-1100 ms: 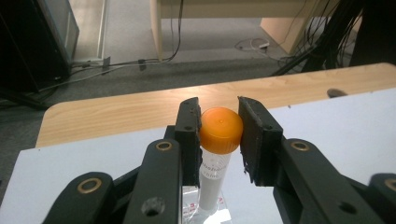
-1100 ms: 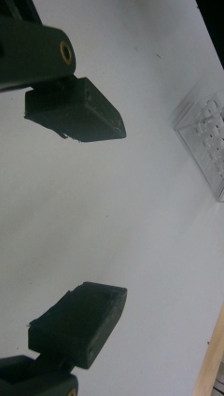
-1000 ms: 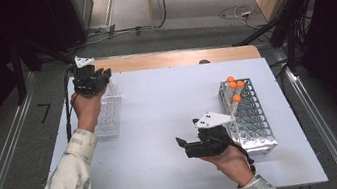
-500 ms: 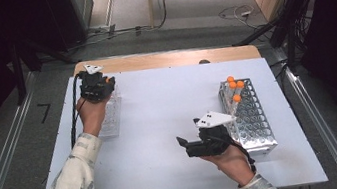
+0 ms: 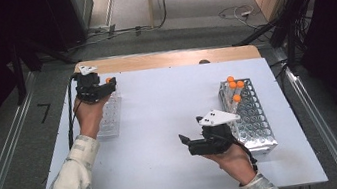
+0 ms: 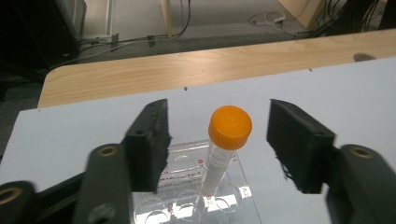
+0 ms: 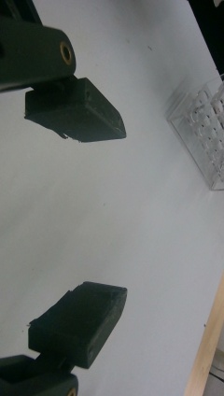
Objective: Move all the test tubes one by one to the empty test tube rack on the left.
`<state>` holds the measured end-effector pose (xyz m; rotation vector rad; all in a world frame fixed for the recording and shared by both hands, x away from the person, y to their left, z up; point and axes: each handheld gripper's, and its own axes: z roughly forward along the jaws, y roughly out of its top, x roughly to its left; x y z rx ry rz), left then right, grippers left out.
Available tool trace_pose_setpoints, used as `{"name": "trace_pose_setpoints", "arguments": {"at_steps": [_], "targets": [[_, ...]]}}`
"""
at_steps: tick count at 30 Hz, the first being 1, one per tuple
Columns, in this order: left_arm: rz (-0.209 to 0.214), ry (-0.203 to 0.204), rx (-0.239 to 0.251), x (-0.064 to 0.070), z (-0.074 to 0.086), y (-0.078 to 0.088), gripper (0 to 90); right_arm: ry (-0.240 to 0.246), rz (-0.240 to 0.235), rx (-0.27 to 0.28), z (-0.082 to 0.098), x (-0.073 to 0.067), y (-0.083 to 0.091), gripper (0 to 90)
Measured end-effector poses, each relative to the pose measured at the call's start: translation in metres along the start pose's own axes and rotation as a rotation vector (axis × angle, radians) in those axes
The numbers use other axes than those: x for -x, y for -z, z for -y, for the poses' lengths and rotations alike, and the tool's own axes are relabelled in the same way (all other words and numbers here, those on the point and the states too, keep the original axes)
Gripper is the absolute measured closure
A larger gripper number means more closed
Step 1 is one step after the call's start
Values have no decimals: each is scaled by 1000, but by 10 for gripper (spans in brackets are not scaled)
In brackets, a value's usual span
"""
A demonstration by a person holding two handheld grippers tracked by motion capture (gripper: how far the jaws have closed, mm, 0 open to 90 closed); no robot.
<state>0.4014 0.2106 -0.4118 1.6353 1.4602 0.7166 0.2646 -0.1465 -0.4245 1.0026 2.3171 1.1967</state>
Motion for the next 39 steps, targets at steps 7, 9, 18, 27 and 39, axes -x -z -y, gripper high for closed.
{"name": "trace_pose_setpoints", "arguments": {"at_steps": [7, 9, 18, 27, 39], "targets": [[87, 66, 50, 1, 11, 26, 206, -17, 15, 12, 0, 6, 5, 187], [96, 62, 62, 4, 17, 34, 195, -16, 20, 13, 0, 6, 6, 187], [116, 16, 89, 18, 37, 58, 193, -39, 46, 24, 2, 17, 14, 187], [124, -6, 85, 22, 49, 78, 194, -62, 71, 44, 5, 29, 30, 188], [145, -5, 66, 18, 61, 94, 193, -102, 157, 74, 17, 53, 57, 190]]}}
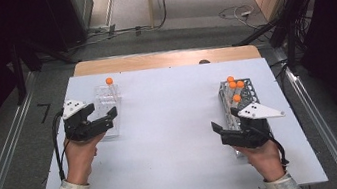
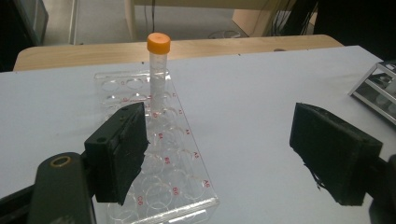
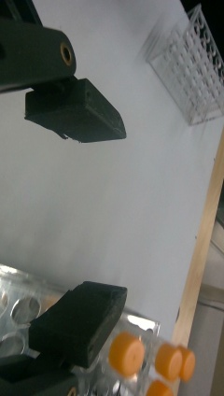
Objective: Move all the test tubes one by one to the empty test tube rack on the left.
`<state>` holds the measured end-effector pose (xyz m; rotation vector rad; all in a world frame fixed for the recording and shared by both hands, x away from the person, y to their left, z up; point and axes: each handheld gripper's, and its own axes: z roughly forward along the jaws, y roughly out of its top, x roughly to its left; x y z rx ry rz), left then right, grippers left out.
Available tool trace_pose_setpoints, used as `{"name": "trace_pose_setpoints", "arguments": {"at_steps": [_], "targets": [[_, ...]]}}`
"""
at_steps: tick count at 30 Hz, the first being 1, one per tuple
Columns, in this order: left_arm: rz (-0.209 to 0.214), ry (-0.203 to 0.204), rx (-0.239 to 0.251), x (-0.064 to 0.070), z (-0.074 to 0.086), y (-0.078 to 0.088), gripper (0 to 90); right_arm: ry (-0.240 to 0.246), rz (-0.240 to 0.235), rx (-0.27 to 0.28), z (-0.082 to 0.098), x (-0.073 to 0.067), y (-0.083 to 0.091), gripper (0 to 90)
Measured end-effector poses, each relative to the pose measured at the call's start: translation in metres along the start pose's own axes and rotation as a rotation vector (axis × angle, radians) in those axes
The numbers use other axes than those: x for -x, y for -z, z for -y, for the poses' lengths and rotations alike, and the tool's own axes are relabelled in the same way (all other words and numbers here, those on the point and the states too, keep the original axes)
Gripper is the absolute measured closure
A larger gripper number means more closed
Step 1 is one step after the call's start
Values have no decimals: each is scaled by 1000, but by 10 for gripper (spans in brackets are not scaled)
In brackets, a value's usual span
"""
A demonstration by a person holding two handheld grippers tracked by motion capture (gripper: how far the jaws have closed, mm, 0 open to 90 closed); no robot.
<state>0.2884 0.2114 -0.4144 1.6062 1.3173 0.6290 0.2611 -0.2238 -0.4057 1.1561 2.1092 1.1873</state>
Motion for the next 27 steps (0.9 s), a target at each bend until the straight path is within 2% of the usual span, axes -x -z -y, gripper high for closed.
{"name": "trace_pose_setpoints", "arguments": {"at_steps": [8, 13, 17, 19, 21, 27], "targets": [[13, -15, -13, 5, 2, -3, 193, -30, 85, 8, 3, 21, 5, 196], [16, -14, -14, 8, 2, -5, 193, -44, 136, -3, 5, 34, -3, 209], [17, -14, -8, 9, 2, -4, 193, -61, 179, -23, 5, 48, -18, 298], [17, -20, -12, 10, 2, -5, 193, -95, 179, -12, 4, 55, -22, 362], [19, -24, -16, 11, 3, -6, 193, -92, 185, -13, 2, 57, -26, 405], [21, -25, -13, 11, 3, -6, 194, -97, 177, -66, 4, 61, -38, 495]]}}
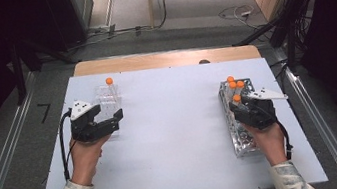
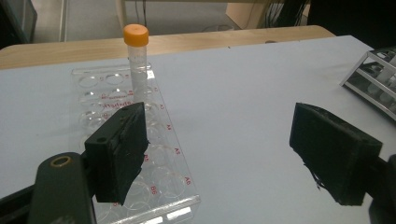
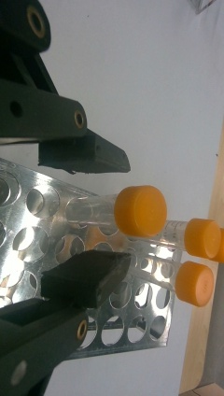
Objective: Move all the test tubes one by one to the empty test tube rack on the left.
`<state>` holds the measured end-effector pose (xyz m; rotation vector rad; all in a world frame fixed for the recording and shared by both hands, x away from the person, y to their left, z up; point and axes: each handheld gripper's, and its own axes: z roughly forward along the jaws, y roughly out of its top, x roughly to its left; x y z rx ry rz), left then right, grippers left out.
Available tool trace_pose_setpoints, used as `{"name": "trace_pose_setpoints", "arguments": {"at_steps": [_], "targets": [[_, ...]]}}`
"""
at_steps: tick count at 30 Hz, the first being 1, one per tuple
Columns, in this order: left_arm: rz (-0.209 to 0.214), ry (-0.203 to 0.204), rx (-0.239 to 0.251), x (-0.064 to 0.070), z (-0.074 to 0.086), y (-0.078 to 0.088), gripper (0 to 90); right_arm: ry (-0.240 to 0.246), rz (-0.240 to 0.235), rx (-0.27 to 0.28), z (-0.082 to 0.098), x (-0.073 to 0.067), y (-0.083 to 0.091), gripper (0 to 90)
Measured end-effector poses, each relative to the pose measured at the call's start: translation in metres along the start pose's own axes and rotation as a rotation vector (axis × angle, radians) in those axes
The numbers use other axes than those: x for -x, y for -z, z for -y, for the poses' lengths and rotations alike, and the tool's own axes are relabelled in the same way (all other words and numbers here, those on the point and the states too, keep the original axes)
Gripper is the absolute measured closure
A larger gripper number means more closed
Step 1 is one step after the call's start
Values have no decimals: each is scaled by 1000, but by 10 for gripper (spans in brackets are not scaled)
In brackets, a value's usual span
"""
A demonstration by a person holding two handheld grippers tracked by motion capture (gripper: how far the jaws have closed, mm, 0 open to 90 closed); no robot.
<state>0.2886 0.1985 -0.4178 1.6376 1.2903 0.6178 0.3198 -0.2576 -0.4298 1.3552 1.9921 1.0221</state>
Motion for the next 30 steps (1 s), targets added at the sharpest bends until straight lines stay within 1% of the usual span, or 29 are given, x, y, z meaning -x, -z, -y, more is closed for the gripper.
{"name": "trace_pose_setpoints", "arguments": {"at_steps": [2, 4, 6, 9, 13, 15, 17, 22, 30], "targets": [[1, 0, -1, 0, 0, 0, 194, 8, -1, -11, -1, 0, -2, 524], [4, -2, -2, 1, 0, -1, 194, 14, 6, -33, -1, -1, -4, 575], [5, -3, -1, 2, 0, -1, 194, 20, 21, -55, -2, -3, -6, 620], [7, -6, -3, 3, 0, -1, 194, 26, 28, -79, -3, -3, -9, 642], [12, -4, 0, 3, -1, 1, 195, 28, 34, -115, -4, -4, -13, 645], [11, -1, 4, 2, -1, 1, 195, 29, 38, -121, -5, -4, -14, 662], [13, -6, -1, 3, 0, 1, 195, 30, 51, -122, -5, -5, -14, 709], [16, -9, -2, 5, 0, 0, 195, 28, 52, -113, -5, -5, -13, 716], [20, -10, -2, 6, 0, 0, 195, 22, 61, -34, -6, -6, -4, 717]]}}
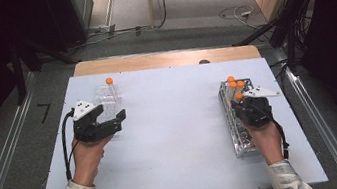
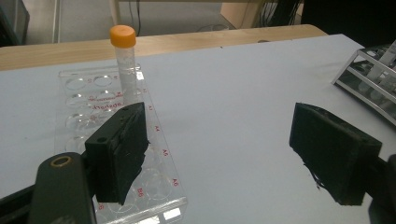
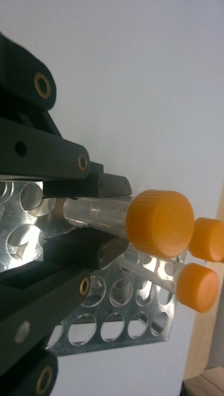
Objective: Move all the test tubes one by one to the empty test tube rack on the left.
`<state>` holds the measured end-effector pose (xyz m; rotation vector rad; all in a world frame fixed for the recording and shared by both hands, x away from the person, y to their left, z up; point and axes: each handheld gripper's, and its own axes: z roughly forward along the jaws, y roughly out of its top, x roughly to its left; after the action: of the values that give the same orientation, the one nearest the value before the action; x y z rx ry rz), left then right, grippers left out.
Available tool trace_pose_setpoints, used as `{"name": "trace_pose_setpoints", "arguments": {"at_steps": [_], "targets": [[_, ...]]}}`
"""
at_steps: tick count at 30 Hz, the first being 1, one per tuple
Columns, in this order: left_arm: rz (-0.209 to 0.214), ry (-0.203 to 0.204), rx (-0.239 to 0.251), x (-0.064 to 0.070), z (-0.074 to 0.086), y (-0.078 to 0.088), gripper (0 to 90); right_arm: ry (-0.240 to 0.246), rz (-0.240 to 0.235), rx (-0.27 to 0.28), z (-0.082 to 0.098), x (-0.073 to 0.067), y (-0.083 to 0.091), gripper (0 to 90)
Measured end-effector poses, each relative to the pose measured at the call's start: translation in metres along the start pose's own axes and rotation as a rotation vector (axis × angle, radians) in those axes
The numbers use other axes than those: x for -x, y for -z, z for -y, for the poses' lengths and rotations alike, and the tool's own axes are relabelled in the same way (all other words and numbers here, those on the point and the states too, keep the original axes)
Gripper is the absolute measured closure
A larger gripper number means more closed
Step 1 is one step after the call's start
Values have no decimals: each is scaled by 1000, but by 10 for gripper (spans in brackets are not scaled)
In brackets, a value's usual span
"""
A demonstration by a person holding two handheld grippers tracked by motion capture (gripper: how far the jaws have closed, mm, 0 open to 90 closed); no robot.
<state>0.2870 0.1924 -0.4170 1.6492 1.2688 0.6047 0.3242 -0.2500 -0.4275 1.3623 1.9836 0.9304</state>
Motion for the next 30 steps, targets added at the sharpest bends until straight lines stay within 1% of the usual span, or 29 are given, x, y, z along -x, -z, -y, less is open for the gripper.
{"name": "trace_pose_setpoints", "arguments": {"at_steps": [7, 12, 13, 15, 16, 21, 22, 23, 27, 30], "targets": [[2, -1, 1, 1, 0, 1, 194, -15, -11, 86, -8, 1, 21, 719], [2, -3, -3, 2, 0, 0, 180, -3, -14, 143, -15, -1, 39, 719], [-3, -2, -1, 3, -1, 0, 170, 0, -17, 157, -16, -1, 42, 719], [0, -4, 4, 3, -1, 1, 166, 4, -30, 176, -18, -4, 49, 719], [-1, -5, 4, 4, -1, 1, 166, 10, -48, 184, -19, -6, 50, 719], [11, -11, 10, 8, -1, 1, 158, 45, -84, 182, -20, -20, 51, 720], [12, -12, 8, 9, -2, 2, 158, 50, -97, 180, -19, -22, 50, 720], [15, -15, 9, 9, -2, 2, 158, 58, -121, 183, -19, -25, 49, 720], [25, -19, 11, 13, -2, 2, 159, 79, -159, 154, -17, -37, 42, 720], [41, -23, 10, 16, -1, 1, 160, 90, -191, 137, -15, -46, 36, 720]]}}
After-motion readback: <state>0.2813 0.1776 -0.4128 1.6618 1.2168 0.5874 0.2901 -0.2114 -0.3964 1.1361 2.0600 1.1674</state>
